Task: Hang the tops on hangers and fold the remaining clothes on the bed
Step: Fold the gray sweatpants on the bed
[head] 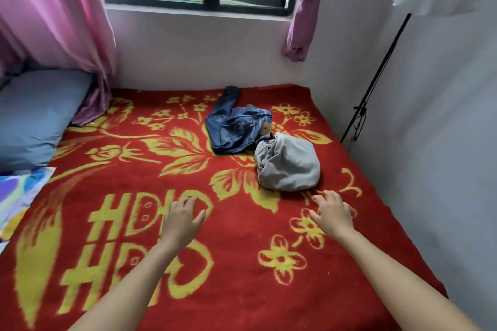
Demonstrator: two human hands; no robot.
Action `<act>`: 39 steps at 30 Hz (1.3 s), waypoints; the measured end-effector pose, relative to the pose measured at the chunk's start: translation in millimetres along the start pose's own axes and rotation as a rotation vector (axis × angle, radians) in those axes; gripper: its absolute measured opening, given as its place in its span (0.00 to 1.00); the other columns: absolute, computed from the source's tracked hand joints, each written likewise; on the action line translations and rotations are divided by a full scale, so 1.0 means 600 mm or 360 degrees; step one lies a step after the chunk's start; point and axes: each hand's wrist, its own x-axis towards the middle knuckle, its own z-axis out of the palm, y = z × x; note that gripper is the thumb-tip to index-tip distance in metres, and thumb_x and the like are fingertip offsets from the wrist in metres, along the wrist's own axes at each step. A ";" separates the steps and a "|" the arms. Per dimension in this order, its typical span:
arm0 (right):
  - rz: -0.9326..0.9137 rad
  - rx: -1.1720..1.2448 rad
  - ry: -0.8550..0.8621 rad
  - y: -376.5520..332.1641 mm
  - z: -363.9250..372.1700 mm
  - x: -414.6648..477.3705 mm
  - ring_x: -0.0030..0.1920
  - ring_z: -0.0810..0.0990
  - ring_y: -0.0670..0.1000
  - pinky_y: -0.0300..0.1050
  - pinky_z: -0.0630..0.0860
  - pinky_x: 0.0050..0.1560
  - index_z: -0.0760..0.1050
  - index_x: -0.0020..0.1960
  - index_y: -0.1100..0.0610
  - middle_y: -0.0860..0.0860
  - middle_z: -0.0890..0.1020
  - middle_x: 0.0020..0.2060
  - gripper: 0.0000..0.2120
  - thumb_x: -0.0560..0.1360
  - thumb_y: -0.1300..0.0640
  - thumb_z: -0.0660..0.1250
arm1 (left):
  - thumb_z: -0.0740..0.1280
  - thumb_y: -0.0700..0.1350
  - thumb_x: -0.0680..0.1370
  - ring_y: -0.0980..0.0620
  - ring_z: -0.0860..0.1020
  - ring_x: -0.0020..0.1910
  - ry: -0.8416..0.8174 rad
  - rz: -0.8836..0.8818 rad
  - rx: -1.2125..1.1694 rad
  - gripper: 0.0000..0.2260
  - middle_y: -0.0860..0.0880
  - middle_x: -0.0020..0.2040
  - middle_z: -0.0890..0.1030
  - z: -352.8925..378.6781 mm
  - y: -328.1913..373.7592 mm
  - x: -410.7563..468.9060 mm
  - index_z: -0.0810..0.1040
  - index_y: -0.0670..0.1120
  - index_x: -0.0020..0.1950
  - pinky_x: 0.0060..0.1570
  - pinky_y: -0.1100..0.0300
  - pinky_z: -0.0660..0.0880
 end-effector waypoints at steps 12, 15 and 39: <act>0.0102 0.0521 -0.0485 0.009 0.108 0.383 0.69 0.63 0.56 0.52 0.64 0.64 0.66 0.67 0.56 0.55 0.68 0.67 0.22 0.78 0.47 0.59 | 0.58 0.53 0.80 0.49 0.60 0.71 -0.0125 -0.0290 0.0101 0.23 0.48 0.72 0.64 0.106 0.133 0.251 0.61 0.48 0.74 0.67 0.52 0.63; 0.0099 0.0583 -0.0491 0.004 0.131 0.453 0.69 0.63 0.57 0.52 0.63 0.66 0.64 0.70 0.57 0.57 0.67 0.68 0.24 0.77 0.47 0.60 | 0.57 0.54 0.80 0.49 0.59 0.72 -0.0194 -0.0352 0.0138 0.23 0.48 0.72 0.63 0.126 0.122 0.294 0.61 0.48 0.74 0.69 0.51 0.61; 0.0607 0.0790 -0.0164 -0.095 0.266 0.795 0.62 0.71 0.62 0.55 0.69 0.60 0.71 0.61 0.65 0.62 0.70 0.62 0.15 0.77 0.58 0.62 | 0.54 0.55 0.81 0.52 0.57 0.73 -0.0394 -0.0731 0.0214 0.22 0.51 0.73 0.61 0.266 -0.012 0.340 0.59 0.52 0.75 0.68 0.55 0.60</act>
